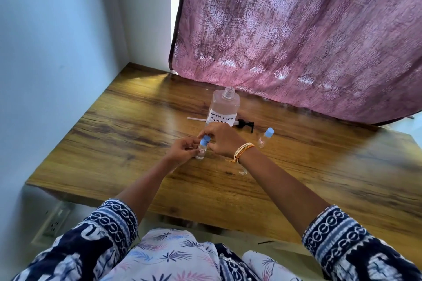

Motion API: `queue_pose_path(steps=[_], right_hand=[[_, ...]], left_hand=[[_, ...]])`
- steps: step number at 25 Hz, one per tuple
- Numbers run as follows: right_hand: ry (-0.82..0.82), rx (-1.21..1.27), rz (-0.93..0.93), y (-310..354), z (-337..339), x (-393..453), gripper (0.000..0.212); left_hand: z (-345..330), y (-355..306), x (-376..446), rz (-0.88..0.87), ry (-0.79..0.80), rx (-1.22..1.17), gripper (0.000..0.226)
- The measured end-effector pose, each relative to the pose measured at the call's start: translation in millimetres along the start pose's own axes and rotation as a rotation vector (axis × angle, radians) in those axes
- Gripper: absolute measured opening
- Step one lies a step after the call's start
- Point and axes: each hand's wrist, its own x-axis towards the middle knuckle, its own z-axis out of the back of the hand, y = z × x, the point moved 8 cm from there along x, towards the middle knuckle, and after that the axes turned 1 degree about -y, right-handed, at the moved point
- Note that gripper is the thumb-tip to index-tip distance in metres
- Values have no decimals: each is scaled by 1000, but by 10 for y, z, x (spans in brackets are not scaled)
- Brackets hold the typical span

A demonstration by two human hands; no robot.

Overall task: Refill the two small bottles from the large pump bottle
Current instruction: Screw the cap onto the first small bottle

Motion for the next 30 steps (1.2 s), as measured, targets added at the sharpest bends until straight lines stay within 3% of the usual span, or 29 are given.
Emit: queue_pose_path(steps=[6, 13, 15, 17, 19, 22, 25, 28, 30], right_hand=[[118, -186, -36, 5, -73, 99, 26], [52, -566, -165, -28, -86, 120, 57], [42, -502, -195, -58, -65, 111, 58], [134, -195, -193, -95, -62, 121, 37], [247, -41, -97, -39, -42, 122, 34], [273, -66, -54, -26, -1, 119, 32], [219, -147, -63, -15, 44, 153, 15], [191, -367, -137, -77, 12, 167, 44], [187, -357, -169, -106, -24, 149, 48]], left_hand=[[14, 43, 12, 10, 17, -5, 34], [52, 82, 55, 12, -11, 57, 30], [54, 65, 53, 27, 0, 53, 41], [43, 56, 45, 33, 10, 50, 26], [24, 39, 51, 35, 16, 50, 28], [20, 16, 65, 23, 12, 62, 32], [30, 11, 73, 16, 17, 91, 28], [52, 25, 73, 0, 7, 81, 17], [63, 18, 71, 8, 7, 79, 8]])
